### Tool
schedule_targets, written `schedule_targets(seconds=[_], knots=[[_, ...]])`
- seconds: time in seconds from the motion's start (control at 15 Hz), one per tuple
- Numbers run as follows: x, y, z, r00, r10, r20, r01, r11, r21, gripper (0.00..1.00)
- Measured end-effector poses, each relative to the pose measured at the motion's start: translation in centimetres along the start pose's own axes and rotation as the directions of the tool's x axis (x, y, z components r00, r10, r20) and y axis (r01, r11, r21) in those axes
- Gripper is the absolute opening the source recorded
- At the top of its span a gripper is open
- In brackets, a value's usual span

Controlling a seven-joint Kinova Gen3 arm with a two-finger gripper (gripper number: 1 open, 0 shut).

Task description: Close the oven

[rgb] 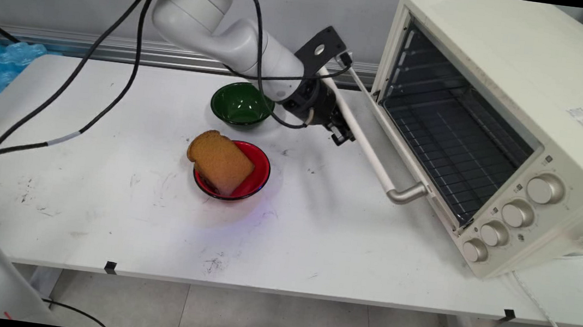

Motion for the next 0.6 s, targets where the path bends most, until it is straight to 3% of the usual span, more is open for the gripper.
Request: schedule_targets(seconds=[0.6], knots=[[2.3,-0.4,0.6,0.999,0.014,-0.052,-0.014,1.000,-0.002,0.00]])
